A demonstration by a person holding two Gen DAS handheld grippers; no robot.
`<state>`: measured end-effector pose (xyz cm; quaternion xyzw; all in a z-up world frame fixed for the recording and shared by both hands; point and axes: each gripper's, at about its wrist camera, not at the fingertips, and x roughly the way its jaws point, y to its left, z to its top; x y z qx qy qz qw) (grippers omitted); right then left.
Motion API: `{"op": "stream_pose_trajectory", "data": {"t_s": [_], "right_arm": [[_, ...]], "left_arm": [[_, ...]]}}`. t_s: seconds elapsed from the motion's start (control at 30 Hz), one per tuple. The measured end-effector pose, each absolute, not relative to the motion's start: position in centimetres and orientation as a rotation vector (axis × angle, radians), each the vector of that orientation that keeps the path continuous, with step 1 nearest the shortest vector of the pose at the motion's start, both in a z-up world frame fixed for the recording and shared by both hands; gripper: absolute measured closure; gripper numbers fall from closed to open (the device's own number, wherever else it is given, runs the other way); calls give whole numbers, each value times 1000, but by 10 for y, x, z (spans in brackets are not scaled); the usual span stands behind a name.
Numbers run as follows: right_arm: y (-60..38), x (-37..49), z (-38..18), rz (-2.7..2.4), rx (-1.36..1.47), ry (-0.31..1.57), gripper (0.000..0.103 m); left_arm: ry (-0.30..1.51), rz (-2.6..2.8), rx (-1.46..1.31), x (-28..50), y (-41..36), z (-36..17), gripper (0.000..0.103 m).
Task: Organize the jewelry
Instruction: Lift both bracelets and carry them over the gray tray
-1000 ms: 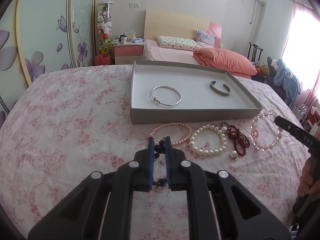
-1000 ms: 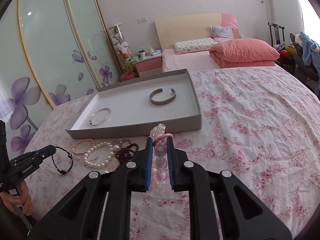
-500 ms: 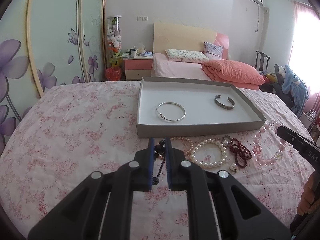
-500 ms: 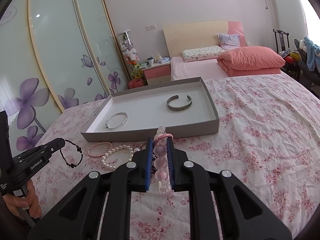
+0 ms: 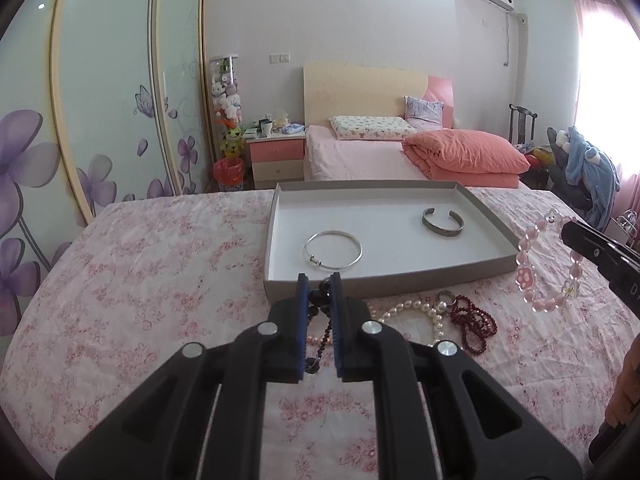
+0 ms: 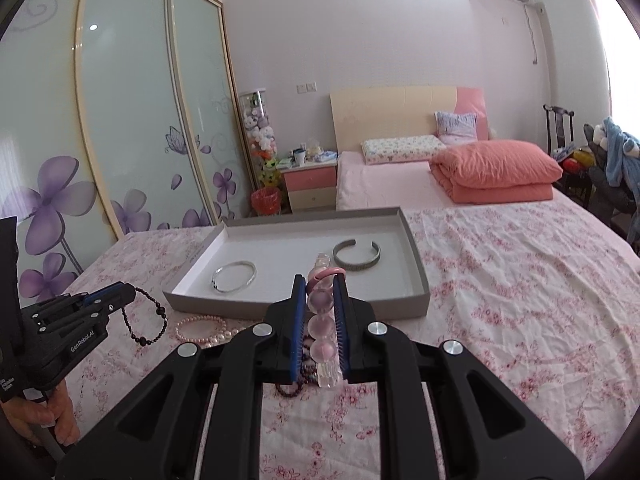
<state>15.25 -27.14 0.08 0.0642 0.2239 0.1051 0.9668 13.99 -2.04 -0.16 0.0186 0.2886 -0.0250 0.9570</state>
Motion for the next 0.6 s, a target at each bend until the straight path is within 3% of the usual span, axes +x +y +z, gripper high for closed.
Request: {"op": "stream_pose_trajectory", "data": {"t_s": [0.6], "right_arm": [[-265,181,24,204,113,382,88]], "left_arm": [[544,-71,56,176,-40,14,92]]}}
